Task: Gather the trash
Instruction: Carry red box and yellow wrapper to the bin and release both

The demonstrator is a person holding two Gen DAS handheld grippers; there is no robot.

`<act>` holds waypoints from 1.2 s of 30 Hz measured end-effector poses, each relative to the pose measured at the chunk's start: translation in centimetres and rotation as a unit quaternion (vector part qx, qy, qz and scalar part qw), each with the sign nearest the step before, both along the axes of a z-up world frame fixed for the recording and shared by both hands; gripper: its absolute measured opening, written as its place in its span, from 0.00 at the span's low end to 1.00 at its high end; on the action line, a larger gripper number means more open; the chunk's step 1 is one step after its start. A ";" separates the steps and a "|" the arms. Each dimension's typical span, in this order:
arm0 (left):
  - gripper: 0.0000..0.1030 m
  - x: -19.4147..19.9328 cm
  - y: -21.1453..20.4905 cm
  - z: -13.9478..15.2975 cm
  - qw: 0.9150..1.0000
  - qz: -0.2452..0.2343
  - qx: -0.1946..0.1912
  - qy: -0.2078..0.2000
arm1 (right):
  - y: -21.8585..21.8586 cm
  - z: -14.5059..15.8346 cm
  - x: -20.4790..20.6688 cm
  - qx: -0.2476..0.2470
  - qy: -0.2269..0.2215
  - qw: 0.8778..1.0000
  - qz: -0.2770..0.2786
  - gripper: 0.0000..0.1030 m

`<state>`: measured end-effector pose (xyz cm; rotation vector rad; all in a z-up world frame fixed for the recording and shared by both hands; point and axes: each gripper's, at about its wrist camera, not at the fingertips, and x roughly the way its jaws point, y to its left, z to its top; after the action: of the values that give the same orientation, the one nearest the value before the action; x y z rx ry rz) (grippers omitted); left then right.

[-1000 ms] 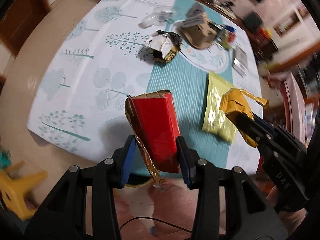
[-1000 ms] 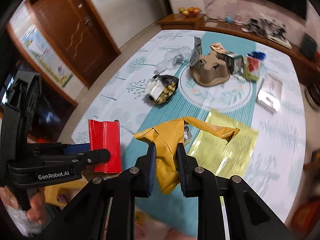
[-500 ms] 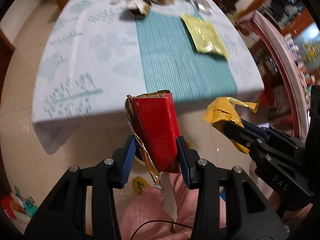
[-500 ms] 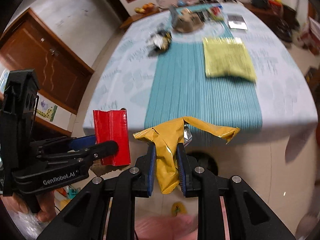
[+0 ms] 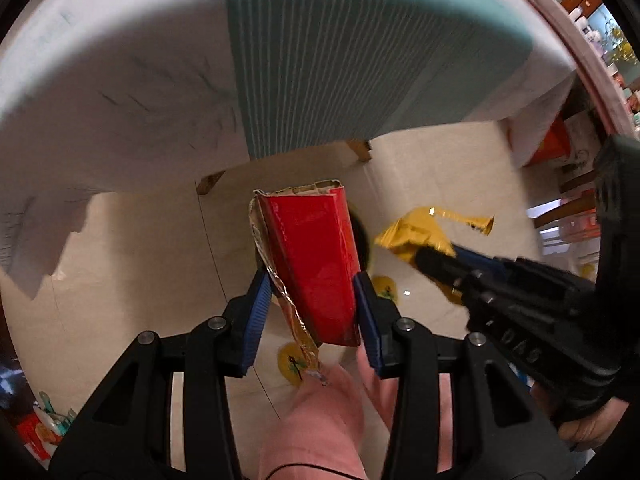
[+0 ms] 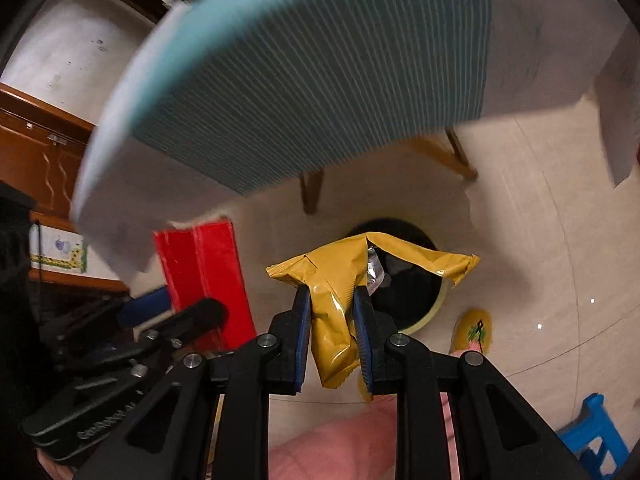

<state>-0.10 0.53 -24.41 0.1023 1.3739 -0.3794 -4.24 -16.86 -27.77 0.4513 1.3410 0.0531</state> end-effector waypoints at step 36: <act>0.83 0.7 -0.3 -1.7 0.998 0.043 0.026 -0.046 | -2.1 -5.1 1.1 -0.004 0.020 1.000 -0.022 0.78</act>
<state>0.58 0.23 -26.09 0.1010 1.2936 -0.2636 -3.11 -18.91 -32.86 0.4766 1.3695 0.0021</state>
